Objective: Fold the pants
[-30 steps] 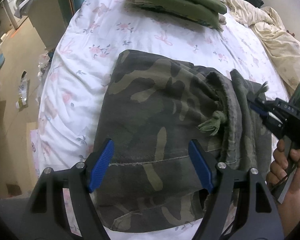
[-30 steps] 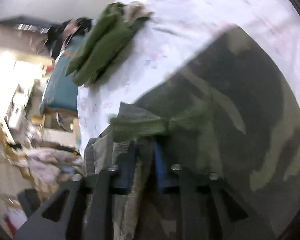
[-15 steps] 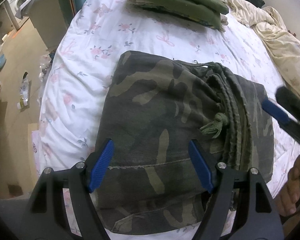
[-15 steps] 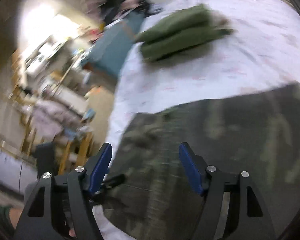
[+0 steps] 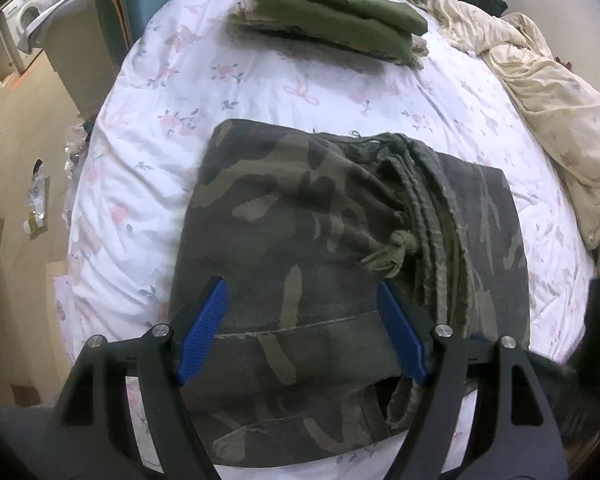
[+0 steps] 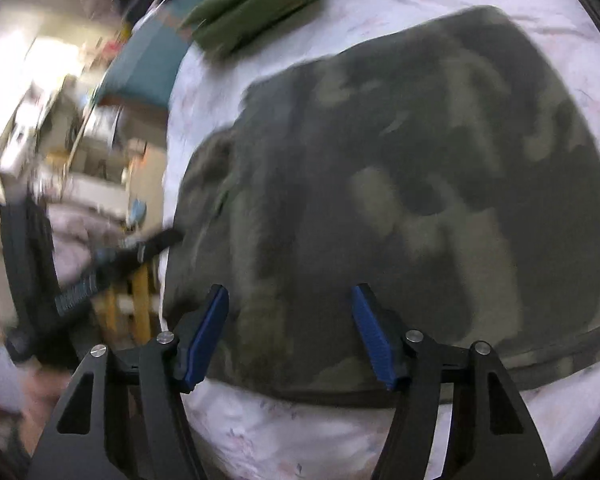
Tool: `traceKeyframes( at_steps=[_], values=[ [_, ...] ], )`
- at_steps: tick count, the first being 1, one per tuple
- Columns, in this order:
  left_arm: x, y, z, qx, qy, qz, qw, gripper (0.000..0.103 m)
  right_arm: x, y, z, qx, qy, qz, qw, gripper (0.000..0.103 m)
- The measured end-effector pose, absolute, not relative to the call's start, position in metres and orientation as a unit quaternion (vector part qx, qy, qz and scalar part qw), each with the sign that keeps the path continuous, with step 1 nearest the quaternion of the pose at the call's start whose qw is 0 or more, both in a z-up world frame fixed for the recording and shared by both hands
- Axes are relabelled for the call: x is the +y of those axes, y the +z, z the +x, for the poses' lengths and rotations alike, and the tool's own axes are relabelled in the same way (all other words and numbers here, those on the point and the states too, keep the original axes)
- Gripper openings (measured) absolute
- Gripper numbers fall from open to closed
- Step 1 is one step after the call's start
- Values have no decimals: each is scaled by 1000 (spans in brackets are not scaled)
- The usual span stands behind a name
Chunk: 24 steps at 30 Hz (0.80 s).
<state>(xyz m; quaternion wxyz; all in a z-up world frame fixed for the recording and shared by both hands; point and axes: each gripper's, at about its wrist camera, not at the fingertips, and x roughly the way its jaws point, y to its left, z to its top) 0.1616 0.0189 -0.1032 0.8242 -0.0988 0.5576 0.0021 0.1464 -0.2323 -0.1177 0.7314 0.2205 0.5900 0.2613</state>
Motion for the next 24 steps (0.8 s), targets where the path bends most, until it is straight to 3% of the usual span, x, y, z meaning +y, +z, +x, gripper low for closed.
traceKeyframes(
  at_steps=[3,4,5,6,11,15,17,20,22,24],
  values=[
    [25,-104,162,557,12,-98,825,74,-209,-107,127,573,278,148,756,66],
    [27,-105,162,558,15,-101,823,74,-202,-105,122,569,275,120,765,59],
    [29,-106,162,560,16,-105,822,74,-193,-107,117,564,267,84,777,45],
    [30,-106,162,561,16,-107,821,74,-188,-108,113,566,261,54,780,20],
    [27,-101,161,555,8,-110,824,74,-194,-83,106,539,276,35,795,18],
    [23,-97,160,551,-2,-107,828,74,-188,-78,93,561,322,-13,763,18],
    [21,-98,161,553,-4,-107,826,74,-188,-94,92,581,319,-15,748,18],
    [17,-100,161,558,-9,-105,823,74,-196,-110,96,607,314,29,729,30],
    [15,-101,160,560,-16,-103,822,74,-198,-100,92,602,332,36,725,59],
    [12,-101,159,560,-25,-105,821,74,-207,-82,88,571,346,47,743,68]
  ],
)
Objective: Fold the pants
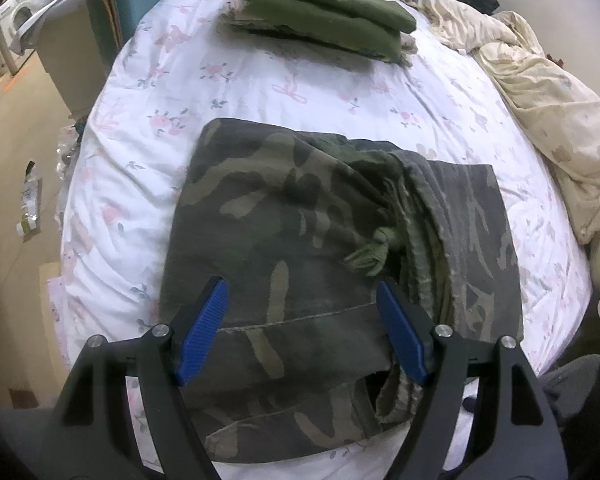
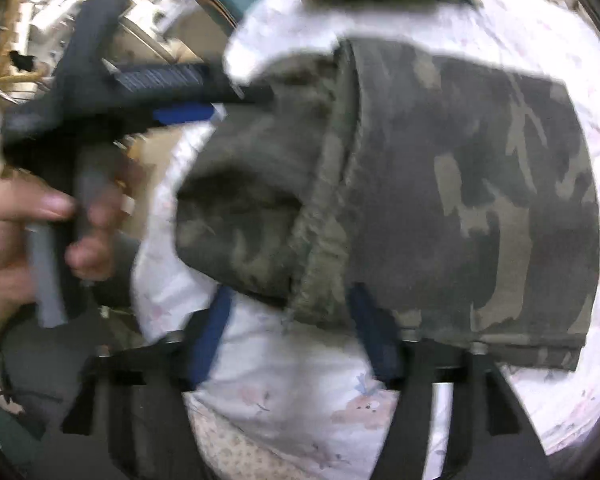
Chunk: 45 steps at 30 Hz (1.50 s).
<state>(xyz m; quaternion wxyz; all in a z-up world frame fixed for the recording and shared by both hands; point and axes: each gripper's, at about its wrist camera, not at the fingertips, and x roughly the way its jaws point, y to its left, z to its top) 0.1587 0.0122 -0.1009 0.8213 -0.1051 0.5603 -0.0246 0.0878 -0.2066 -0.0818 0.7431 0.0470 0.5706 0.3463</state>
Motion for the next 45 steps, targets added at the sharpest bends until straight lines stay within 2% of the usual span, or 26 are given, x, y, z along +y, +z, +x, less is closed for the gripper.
traceKeyframes(
  at_steps=[3,6,9,12,16,20,23,24,25,26,27,33,38,45],
  values=[
    [8,-101,158,558,-34,-111,822,74,-235,-67,93,537,309,89,780,68],
    [-4,-98,158,552,-57,-111,824,74,-307,-67,108,506,208,219,808,68],
    [-20,-96,156,548,-78,-85,829,74,-380,-88,111,496,104,334,795,68],
    [-23,-96,156,548,-82,-78,829,74,-435,-117,106,509,10,398,763,68],
    [-12,-95,157,547,-66,-91,830,74,-457,-149,102,551,-27,417,722,68],
    [-1,-96,158,545,-50,-100,831,74,-439,-171,107,615,-36,358,702,65],
    [4,-97,157,545,-45,-100,831,74,-430,-177,109,620,-55,335,707,62],
    [6,-96,157,544,-44,-101,832,74,-428,-176,110,620,-61,332,708,53],
    [8,-94,156,541,-43,-102,833,74,-425,-173,110,616,-63,332,712,28],
    [9,-93,156,539,-42,-103,835,74,-420,-168,113,614,-58,327,716,19],
    [10,-91,155,535,-41,-102,838,74,-413,-157,114,604,-57,310,732,14],
    [24,-84,147,523,-30,-106,845,74,-388,-95,98,509,-19,254,822,12],
    [23,-78,144,529,-45,-117,839,74,-354,-42,85,420,103,227,872,10],
    [-21,-33,162,537,-122,-150,821,74,-291,-17,78,386,237,188,871,9]
  ],
)
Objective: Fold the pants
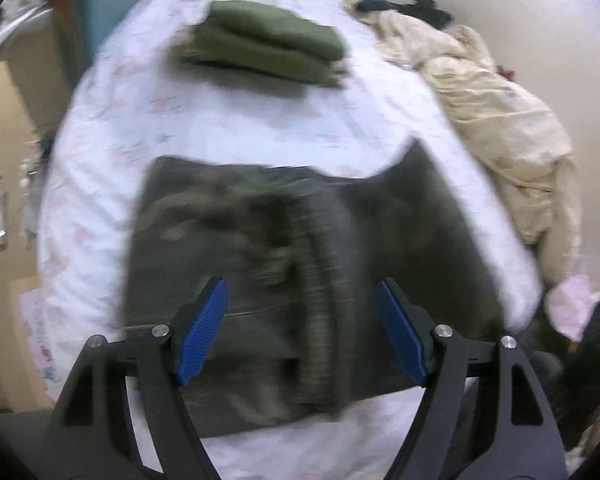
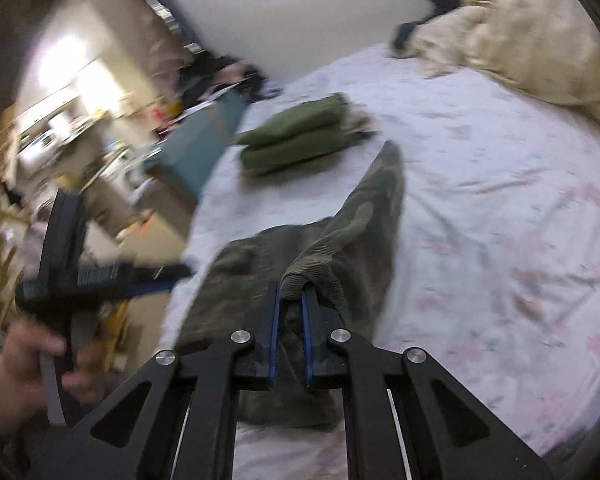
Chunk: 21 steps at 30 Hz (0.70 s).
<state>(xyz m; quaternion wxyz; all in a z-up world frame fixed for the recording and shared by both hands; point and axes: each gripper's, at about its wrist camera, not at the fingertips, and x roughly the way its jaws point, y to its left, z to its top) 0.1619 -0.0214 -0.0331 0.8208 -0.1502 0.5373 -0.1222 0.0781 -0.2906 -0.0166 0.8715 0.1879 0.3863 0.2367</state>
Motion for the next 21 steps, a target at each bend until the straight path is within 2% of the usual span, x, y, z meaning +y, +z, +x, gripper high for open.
traceKeyframes(
  at_steps=[4,7,10,11,12,13,14,17,18,20,21],
  values=[
    [-68,-20,192,559,-185,-160,792,74,-268,-15,76,392,290,168,857,9],
    [-99,-34,214,587,-175,-115,782,74,-262,-13,67,392,318,160,849,9],
    [-118,-48,231,600,-187,-113,769,71,-259,-13,68,396,340,155,839,9],
    [-120,-50,233,600,-196,-114,767,61,-255,-14,66,399,351,151,833,9],
    [-125,-52,235,599,-208,-106,766,33,-251,-15,66,403,360,145,829,9],
    [-126,-53,235,601,-203,-93,767,18,-248,-16,63,405,362,143,827,9],
    [-127,-54,233,605,-192,-75,769,7,-246,-18,64,411,365,145,823,9],
    [-118,-48,228,596,-186,-59,779,5,-246,-23,67,430,372,165,806,15],
    [-110,-43,226,594,-182,-65,781,5,-247,-22,67,432,379,169,801,22],
    [-92,-34,223,589,-182,-79,784,5,-252,-14,65,421,408,188,788,46],
    [-84,-27,221,584,-183,-82,786,5,-258,-8,63,402,417,205,788,72]
  ],
)
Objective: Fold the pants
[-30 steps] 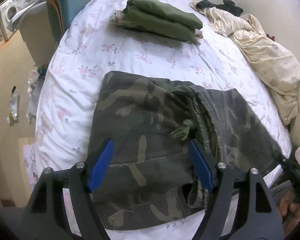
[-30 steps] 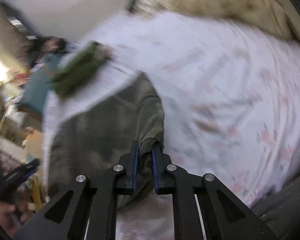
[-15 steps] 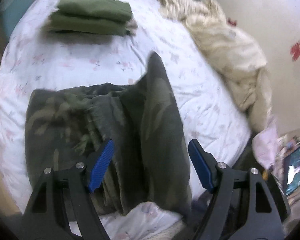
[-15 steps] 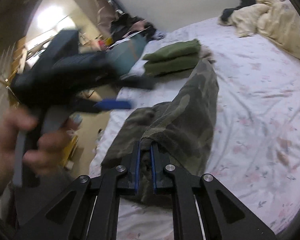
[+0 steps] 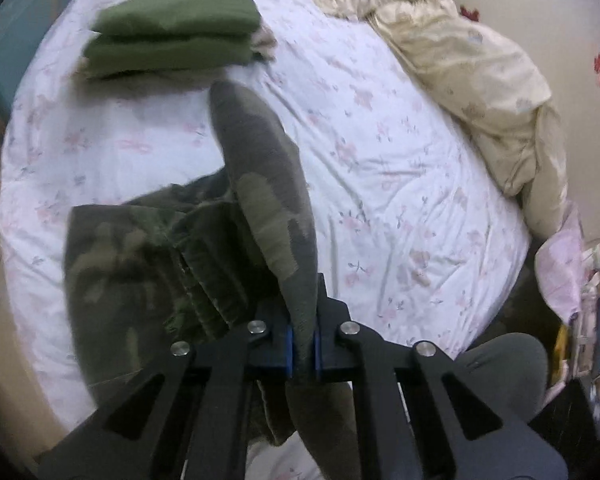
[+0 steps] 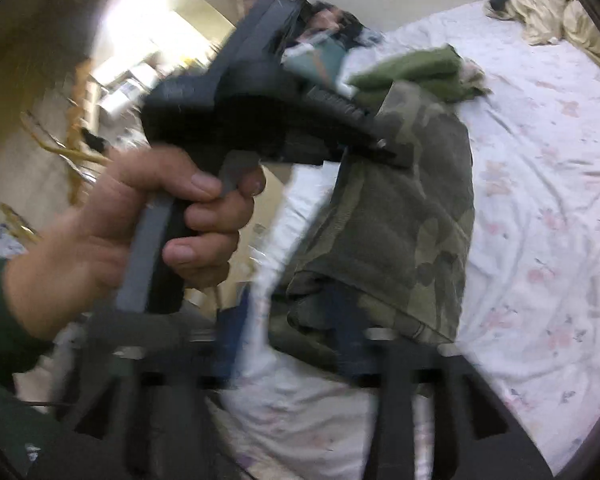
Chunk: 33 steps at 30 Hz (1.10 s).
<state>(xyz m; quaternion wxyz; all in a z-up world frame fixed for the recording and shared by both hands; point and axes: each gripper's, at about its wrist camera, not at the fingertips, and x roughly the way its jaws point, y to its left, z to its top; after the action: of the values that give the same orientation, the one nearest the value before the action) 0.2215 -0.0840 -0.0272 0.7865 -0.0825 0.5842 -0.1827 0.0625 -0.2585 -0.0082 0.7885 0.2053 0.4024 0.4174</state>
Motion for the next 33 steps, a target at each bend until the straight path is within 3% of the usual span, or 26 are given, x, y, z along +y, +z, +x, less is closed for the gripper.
traceKeyframes(
  at_steps=[1,5,6,7,9,13,22,29,32,33],
  values=[
    [-73,-19,219,580,-184,-83,789,5,-266,-3,62,381,419,220,794,84],
    [-33,-1,211,575,-184,-68,794,5,-279,3,72,354,352,212,840,80],
    [-22,0,208,578,-180,-66,793,5,-273,-3,83,376,325,185,848,67],
    [-16,-1,206,580,-177,-64,792,5,-266,-7,90,392,312,166,850,44],
    [8,-5,201,583,-162,-64,793,5,-243,-24,111,437,300,125,838,23],
    [47,-28,194,595,-128,-76,790,5,-197,-52,131,467,306,60,828,22],
    [86,-110,194,643,-77,-82,757,6,-156,-99,144,491,351,33,797,21],
    [98,-125,198,654,-58,-81,750,7,-155,-94,155,481,333,43,810,21],
    [92,-137,198,666,-50,-57,742,18,-145,-103,159,490,322,17,810,21],
    [90,-139,198,668,-43,-44,742,33,-143,-105,161,493,322,12,808,21]
  ],
)
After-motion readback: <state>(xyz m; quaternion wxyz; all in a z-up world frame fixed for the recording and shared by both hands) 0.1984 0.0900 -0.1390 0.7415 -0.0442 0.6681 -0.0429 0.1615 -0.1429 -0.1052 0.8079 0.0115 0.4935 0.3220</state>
